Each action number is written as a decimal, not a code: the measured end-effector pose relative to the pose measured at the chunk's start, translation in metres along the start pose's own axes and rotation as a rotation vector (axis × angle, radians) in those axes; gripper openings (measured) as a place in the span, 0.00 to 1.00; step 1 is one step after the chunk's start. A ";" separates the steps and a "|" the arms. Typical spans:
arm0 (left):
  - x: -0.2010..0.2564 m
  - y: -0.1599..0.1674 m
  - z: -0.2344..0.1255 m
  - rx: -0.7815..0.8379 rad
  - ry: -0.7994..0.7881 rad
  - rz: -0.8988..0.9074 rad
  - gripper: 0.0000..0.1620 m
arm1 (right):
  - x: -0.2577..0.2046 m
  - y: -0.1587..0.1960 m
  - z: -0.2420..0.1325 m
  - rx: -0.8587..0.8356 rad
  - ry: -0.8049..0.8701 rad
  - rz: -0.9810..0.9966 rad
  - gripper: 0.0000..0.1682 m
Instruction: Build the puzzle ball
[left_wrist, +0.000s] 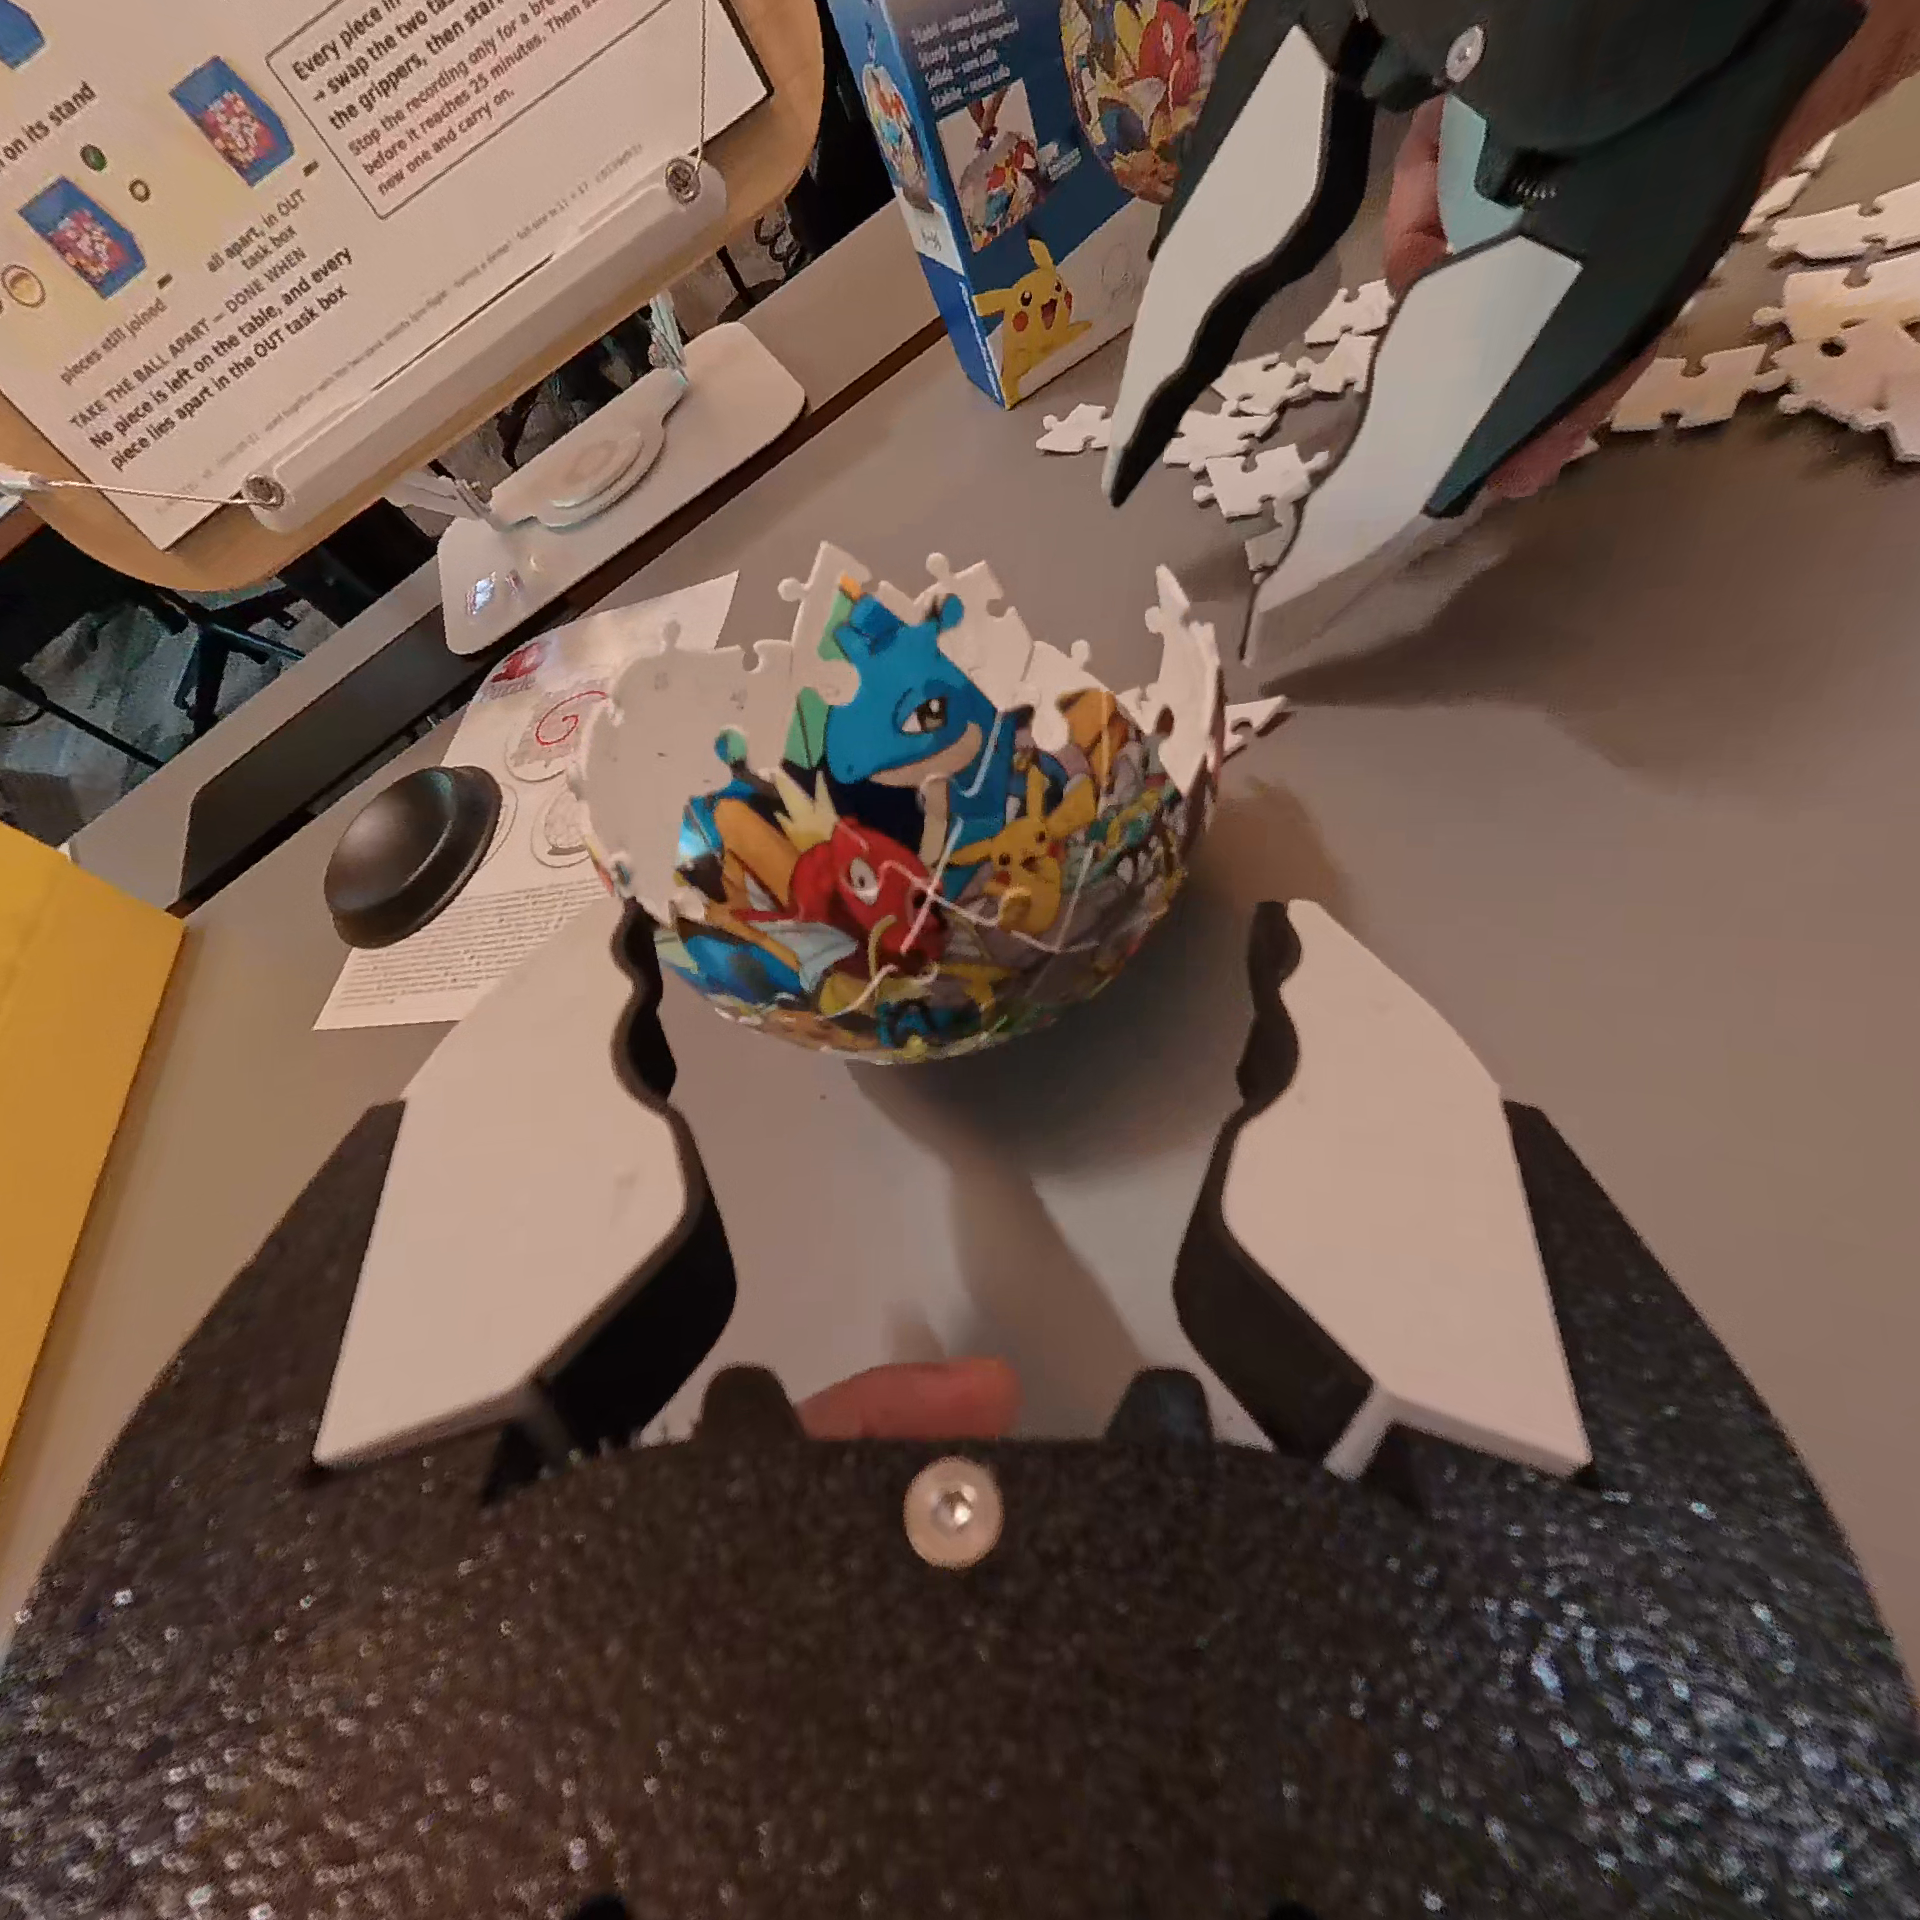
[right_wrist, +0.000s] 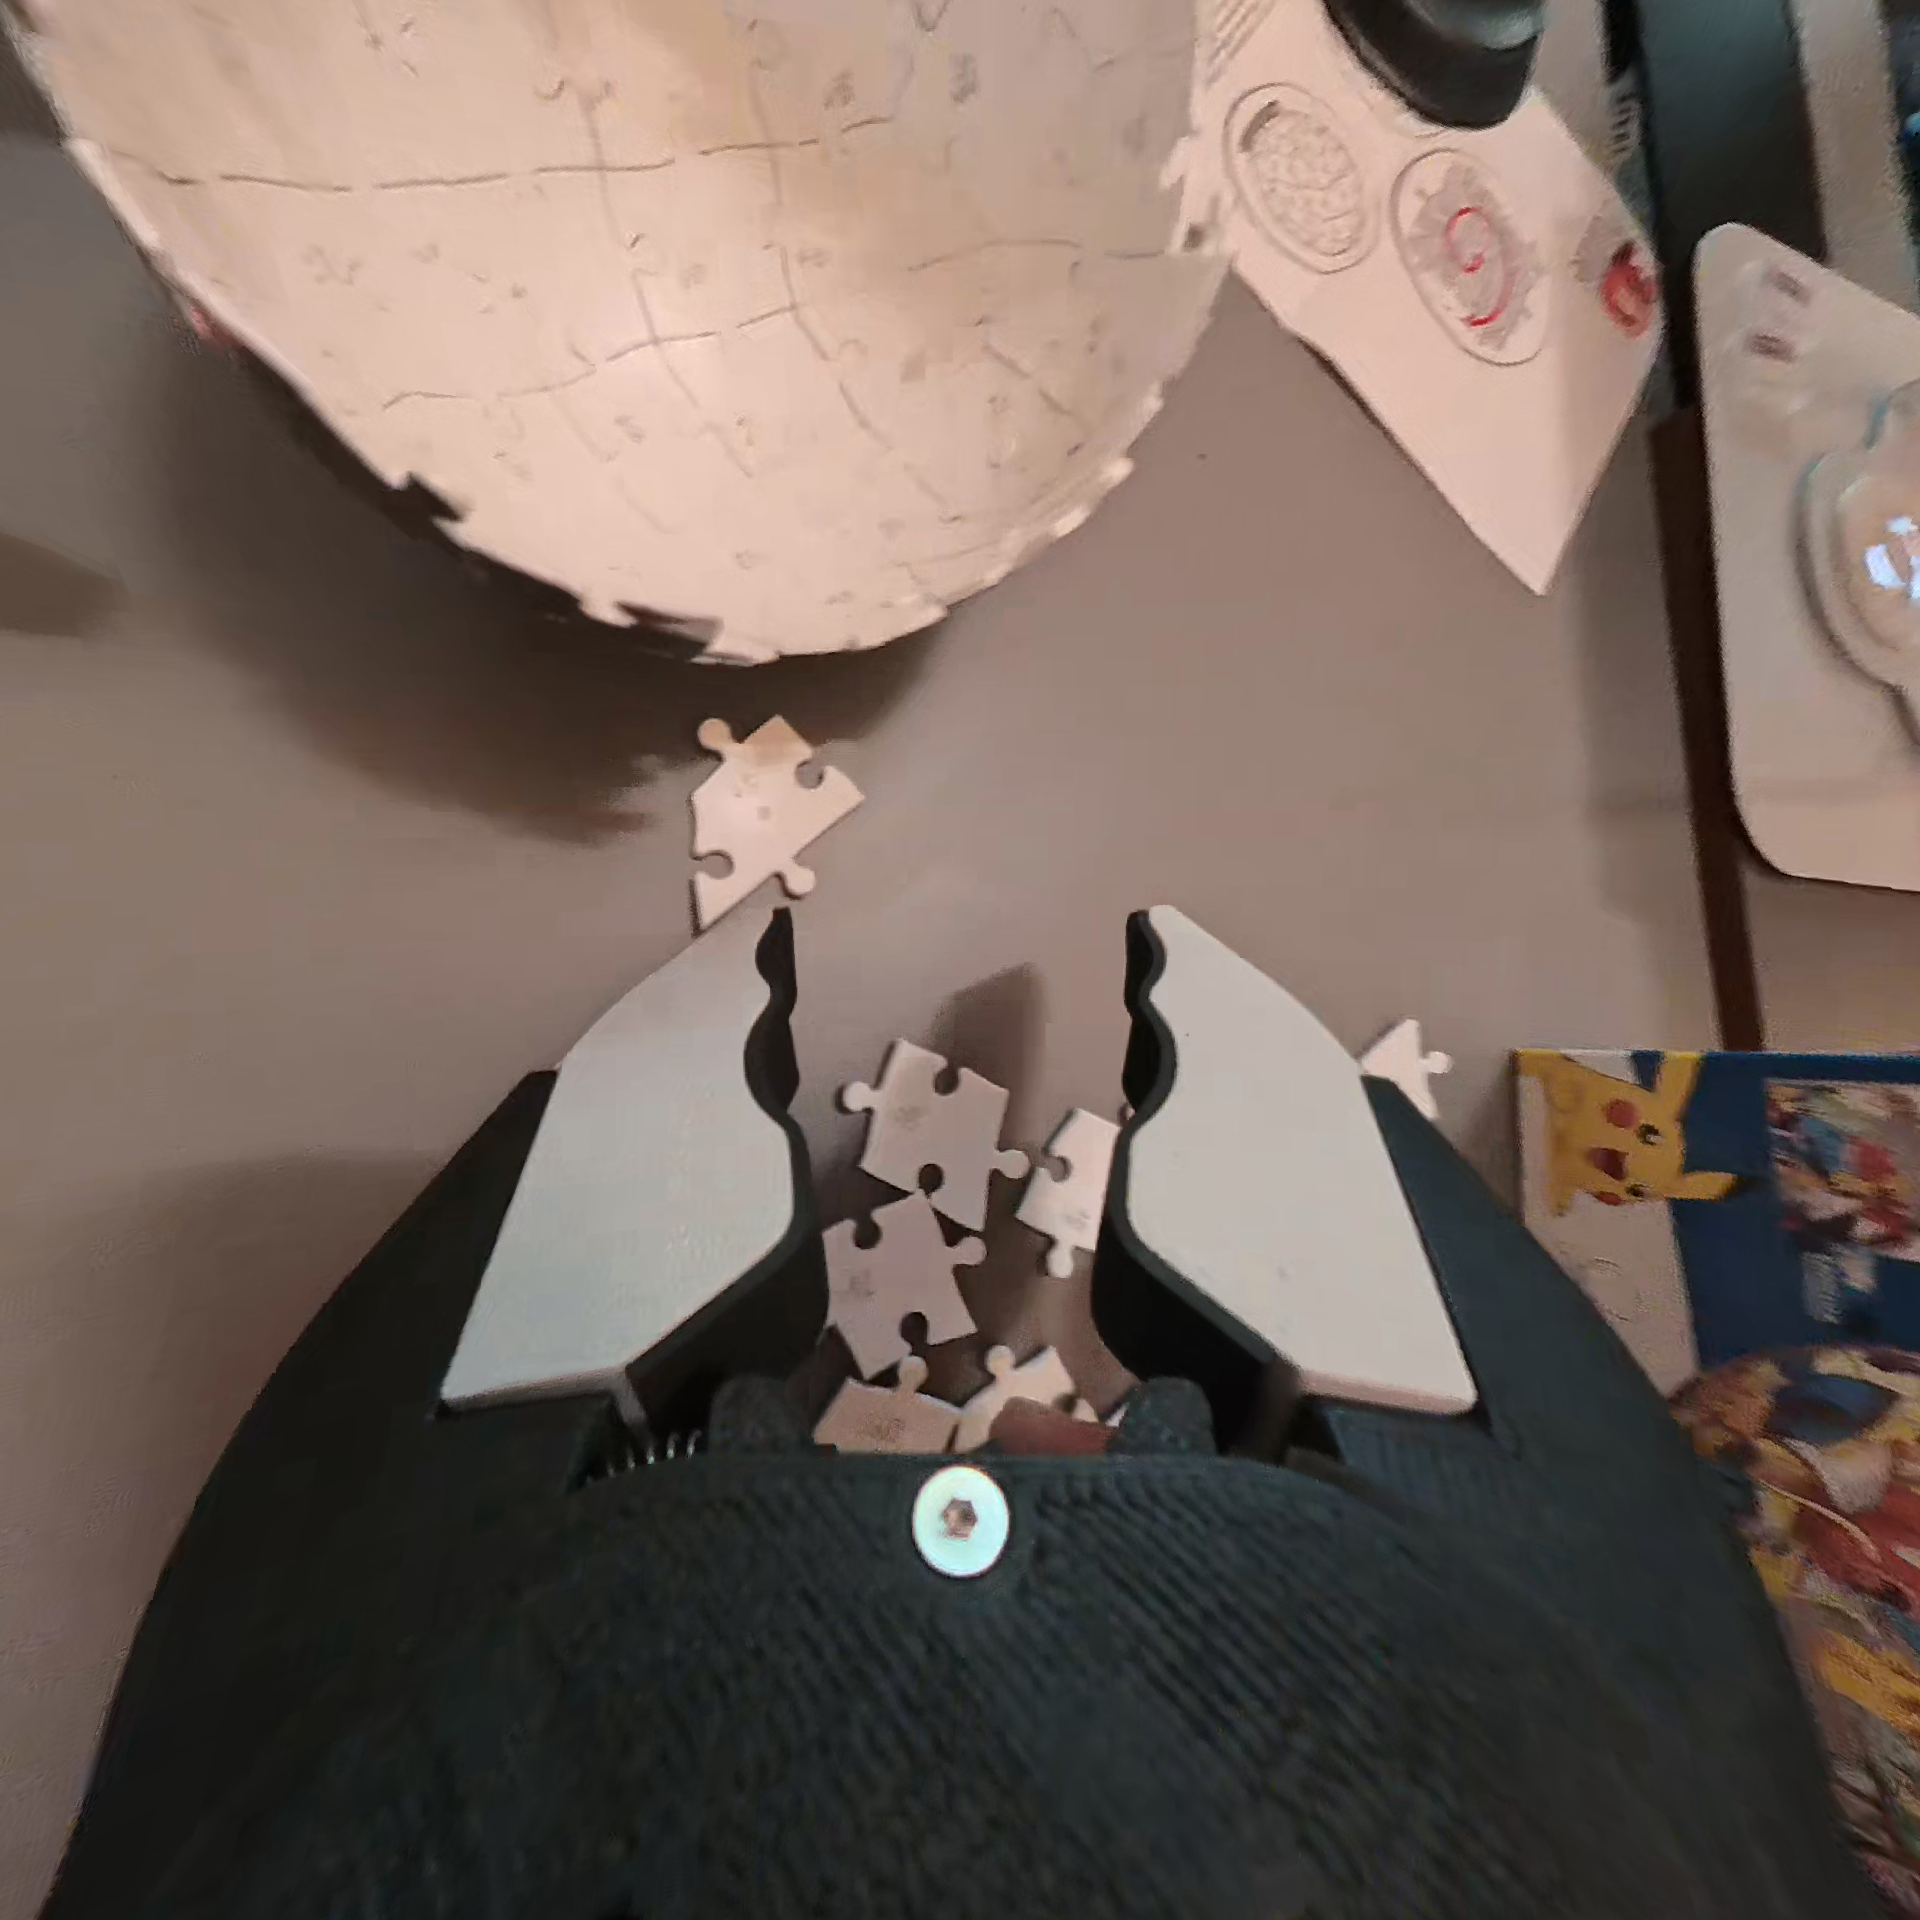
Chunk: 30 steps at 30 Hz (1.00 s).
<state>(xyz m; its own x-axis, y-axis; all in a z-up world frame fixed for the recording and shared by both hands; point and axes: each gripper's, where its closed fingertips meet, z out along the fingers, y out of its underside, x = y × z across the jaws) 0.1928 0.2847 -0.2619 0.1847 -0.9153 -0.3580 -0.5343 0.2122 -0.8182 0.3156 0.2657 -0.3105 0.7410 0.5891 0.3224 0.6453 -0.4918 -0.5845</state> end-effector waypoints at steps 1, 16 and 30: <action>0.000 0.000 0.000 0.001 0.003 -0.002 0.66 | -0.003 0.002 0.002 -0.009 -0.017 0.003 0.37; -0.001 0.003 0.003 -0.051 -0.011 0.061 0.66 | 0.005 -0.002 0.013 0.019 0.046 -0.056 0.36; 0.000 0.010 0.004 -0.066 -0.028 0.108 0.66 | 0.015 -0.016 -0.003 0.067 0.108 -0.069 0.38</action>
<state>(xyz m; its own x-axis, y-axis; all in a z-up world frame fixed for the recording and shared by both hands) 0.1904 0.2882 -0.2722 0.1458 -0.8781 -0.4557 -0.6053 0.2852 -0.7432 0.3171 0.2804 -0.2940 0.7134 0.5459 0.4395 0.6842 -0.4068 -0.6053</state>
